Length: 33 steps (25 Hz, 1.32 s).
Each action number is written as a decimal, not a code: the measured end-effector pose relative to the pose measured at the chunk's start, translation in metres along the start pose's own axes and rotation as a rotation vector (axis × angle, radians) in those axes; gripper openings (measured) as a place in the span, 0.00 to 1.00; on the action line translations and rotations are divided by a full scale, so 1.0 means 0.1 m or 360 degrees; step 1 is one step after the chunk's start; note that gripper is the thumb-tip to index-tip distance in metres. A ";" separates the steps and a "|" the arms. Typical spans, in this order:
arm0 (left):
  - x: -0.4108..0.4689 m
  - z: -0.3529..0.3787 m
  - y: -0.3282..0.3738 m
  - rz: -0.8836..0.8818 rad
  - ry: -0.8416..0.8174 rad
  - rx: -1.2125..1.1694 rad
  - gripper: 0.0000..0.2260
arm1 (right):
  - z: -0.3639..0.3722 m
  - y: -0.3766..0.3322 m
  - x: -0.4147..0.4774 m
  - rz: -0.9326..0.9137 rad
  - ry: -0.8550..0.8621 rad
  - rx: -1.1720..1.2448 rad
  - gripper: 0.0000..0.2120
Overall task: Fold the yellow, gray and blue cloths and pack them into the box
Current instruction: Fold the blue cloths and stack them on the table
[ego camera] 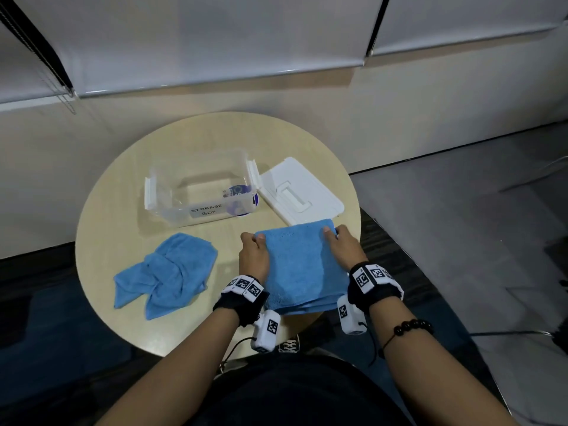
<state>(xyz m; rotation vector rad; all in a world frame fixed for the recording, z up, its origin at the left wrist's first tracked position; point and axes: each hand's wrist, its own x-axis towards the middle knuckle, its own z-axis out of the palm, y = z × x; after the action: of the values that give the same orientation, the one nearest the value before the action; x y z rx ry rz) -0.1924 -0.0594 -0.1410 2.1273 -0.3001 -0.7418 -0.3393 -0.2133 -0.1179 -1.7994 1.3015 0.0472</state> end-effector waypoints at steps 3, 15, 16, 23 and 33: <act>-0.06 0.08 -0.15 -0.0051 -0.0043 0.0143 0.14 | 0.10 0.14 -0.01 0.0097 -0.0238 -0.0184 0.25; -0.13 0.26 -0.42 0.0177 0.0166 0.0405 0.11 | 0.40 0.34 -0.12 -0.0112 0.0168 -0.0178 0.17; -0.13 0.26 -0.43 0.0176 0.0157 0.0418 0.14 | 0.43 0.36 -0.12 -0.0117 0.0187 -0.0202 0.16; -0.07 0.09 -0.36 0.0470 -0.0146 0.0379 0.35 | 0.42 0.48 0.01 -0.0189 0.0345 -0.0336 0.14; -0.13 0.20 -0.46 0.1042 -0.0579 0.1580 0.63 | 0.62 0.24 0.05 -0.0950 0.0294 -0.0620 0.23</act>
<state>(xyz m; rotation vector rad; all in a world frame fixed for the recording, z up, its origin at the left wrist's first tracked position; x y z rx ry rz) -0.2170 -0.0373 -0.1813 2.4812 -1.7617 -0.6234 -0.3284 -0.1775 -0.1723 -2.5165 0.8629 -0.2123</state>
